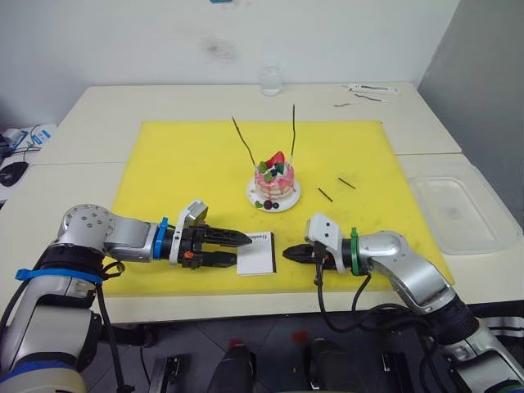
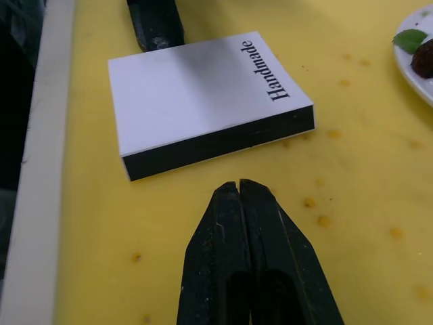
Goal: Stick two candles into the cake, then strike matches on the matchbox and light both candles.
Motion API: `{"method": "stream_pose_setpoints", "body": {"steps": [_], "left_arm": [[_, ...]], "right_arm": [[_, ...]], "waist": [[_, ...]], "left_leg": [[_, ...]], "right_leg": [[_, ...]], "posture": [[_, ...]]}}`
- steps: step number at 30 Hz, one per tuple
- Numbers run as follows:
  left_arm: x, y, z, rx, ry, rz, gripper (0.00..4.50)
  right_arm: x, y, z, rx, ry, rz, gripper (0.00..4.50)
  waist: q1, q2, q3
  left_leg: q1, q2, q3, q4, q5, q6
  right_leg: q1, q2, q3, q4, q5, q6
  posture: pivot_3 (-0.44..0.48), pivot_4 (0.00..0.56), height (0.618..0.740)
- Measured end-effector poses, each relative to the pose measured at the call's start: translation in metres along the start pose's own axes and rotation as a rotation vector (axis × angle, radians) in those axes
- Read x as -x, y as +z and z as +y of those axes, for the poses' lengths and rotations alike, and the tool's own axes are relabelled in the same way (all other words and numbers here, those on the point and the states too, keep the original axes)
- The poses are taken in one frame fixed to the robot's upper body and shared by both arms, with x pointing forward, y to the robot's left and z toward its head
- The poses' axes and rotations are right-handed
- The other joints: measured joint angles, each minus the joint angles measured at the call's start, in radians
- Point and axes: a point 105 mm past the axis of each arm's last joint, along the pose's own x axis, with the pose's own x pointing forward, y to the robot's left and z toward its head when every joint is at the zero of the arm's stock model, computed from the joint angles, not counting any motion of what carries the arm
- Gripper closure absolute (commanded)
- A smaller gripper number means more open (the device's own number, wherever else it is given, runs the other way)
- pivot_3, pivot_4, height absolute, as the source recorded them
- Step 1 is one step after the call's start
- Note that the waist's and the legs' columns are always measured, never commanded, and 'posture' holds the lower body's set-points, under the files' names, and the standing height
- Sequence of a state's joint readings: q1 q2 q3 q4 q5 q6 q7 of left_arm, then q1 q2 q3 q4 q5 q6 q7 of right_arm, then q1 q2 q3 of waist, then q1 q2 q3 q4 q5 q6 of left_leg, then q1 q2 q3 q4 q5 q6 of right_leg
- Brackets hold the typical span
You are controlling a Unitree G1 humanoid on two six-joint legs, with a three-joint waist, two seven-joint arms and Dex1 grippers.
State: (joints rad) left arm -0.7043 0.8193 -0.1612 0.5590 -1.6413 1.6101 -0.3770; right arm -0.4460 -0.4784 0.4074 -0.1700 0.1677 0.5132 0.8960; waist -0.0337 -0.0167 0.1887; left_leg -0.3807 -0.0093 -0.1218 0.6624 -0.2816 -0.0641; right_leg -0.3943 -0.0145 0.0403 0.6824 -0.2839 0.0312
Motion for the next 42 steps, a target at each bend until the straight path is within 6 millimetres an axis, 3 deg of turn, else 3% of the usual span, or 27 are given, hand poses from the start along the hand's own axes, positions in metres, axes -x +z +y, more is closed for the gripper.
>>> {"method": "stream_pose_setpoints", "body": {"steps": [22, 35, 42], "left_arm": [[-0.005, -0.006, 0.001, -0.011, -0.026, -0.016, 0.0], [-0.007, -0.009, 0.001, -0.014, -0.035, -0.023, 0.0], [-0.004, -0.01, 0.004, -0.01, -0.03, -0.031, 0.0]], "right_arm": [[-0.024, 0.014, 0.004, 0.005, 0.055, -0.017, 4.47], [-0.018, 0.008, 0.002, -0.019, 0.097, 0.028, 4.47], [-0.026, 0.011, 0.004, -0.026, 0.114, 0.015, 4.47]], "waist": [[0.002, 0.0, -0.001], [0.002, 0.0, -0.001], [0.0, 0.0, -0.002]], "left_leg": [[0.0, -0.002, -0.001, -0.001, 0.0, 0.0], [0.001, -0.006, -0.003, -0.001, 0.0, 0.0], [0.001, -0.006, -0.004, -0.001, 0.0, 0.0]], "right_leg": [[0.001, -0.004, -0.001, 0.0, 0.0, 0.0], [0.001, -0.006, -0.001, -0.001, 0.0, 0.0], [0.001, -0.006, -0.001, -0.001, 0.0, 0.0]], "posture": [[0.0, 0.15, 0.74], [0.0, 0.15, 0.74], [0.0, 0.15, 0.74]]}}
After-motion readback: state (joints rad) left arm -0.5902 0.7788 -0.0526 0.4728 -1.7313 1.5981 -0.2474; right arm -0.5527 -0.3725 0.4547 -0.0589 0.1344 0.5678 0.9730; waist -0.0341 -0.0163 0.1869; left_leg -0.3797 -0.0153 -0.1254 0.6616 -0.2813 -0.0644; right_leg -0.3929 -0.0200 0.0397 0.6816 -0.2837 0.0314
